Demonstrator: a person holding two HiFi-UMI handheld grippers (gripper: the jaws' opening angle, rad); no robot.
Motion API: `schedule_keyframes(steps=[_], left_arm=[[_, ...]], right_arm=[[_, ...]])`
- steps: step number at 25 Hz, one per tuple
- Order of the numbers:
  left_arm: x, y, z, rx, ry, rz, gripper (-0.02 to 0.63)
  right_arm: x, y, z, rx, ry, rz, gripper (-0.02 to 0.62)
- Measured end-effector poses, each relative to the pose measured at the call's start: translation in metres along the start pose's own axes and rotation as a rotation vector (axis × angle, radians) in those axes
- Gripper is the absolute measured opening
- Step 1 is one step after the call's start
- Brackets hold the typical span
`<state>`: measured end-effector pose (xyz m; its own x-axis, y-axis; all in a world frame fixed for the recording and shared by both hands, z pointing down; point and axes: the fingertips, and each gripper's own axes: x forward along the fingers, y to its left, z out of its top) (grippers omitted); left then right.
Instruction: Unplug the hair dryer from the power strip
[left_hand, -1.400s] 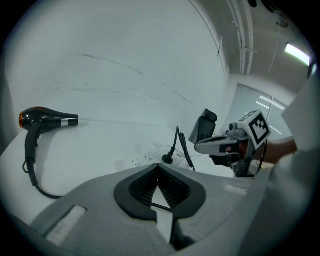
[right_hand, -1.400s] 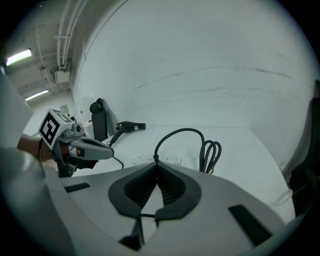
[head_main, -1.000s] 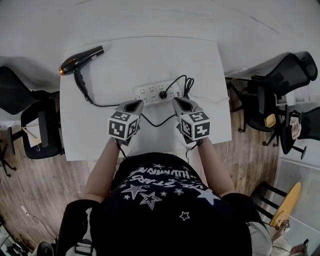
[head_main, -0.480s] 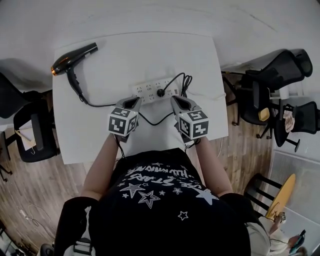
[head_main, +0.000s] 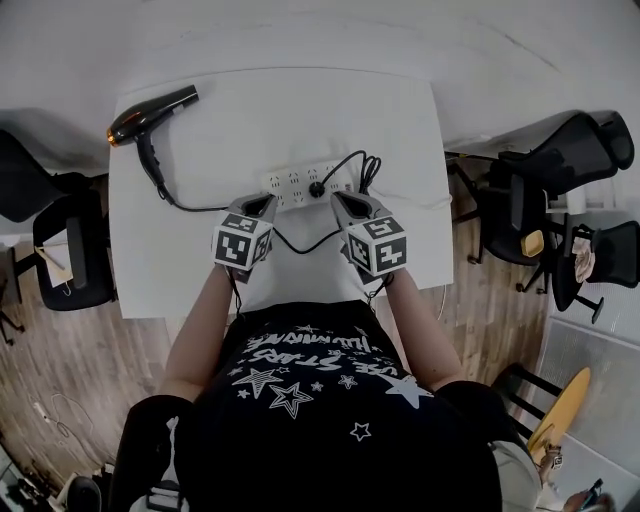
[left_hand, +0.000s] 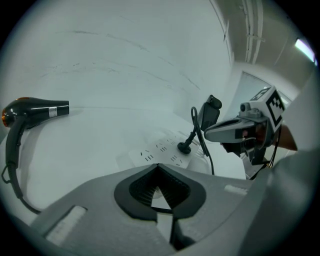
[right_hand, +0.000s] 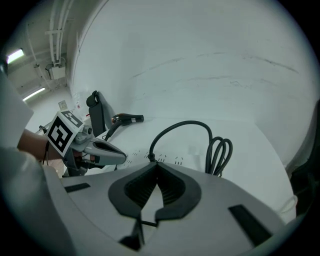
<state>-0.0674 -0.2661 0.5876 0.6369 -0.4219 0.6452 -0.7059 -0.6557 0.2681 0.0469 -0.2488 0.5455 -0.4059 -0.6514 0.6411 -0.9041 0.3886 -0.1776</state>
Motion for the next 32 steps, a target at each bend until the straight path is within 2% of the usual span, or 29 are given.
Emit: schedule_keyframes(steps=[4,6,10,14,21,24,29,32], left_arm=[[0.001,-0.001,-0.001,0.024,0.04,0.053,0.006],[0.002,-0.003,-0.002,0.078,0.073,0.085,0.006],[0.003,-0.005,-0.003,0.176,0.121,0.15,0.006],[0.004,-0.005,-0.002,0.159,0.135,0.184,0.008],[0.006,-0.004,-0.003,0.173,0.219,0.173,0.006],[0.005,-0.001,-0.005,0.174,0.222,0.177,0.006],[0.006,0.001,-0.005,0.223,0.256,0.216,0.006],[0.007,-0.001,-0.003,0.241,0.267,0.232,0.008]], right_arm=[[0.006,0.004,-0.001,-0.053,0.034,0.06,0.009],[0.01,0.006,-0.006,-0.076,0.061,0.086,0.018],[0.02,0.014,-0.011,-0.112,0.085,0.14,0.08],[0.03,0.017,-0.002,-0.172,0.059,0.15,0.134],[0.044,0.02,-0.002,-0.309,0.078,0.128,0.133],[0.052,0.02,-0.004,-0.369,0.101,0.108,0.093],[0.051,0.024,-0.002,-0.487,0.114,0.117,0.086],[0.047,0.023,-0.004,-0.512,0.109,0.119,0.083]])
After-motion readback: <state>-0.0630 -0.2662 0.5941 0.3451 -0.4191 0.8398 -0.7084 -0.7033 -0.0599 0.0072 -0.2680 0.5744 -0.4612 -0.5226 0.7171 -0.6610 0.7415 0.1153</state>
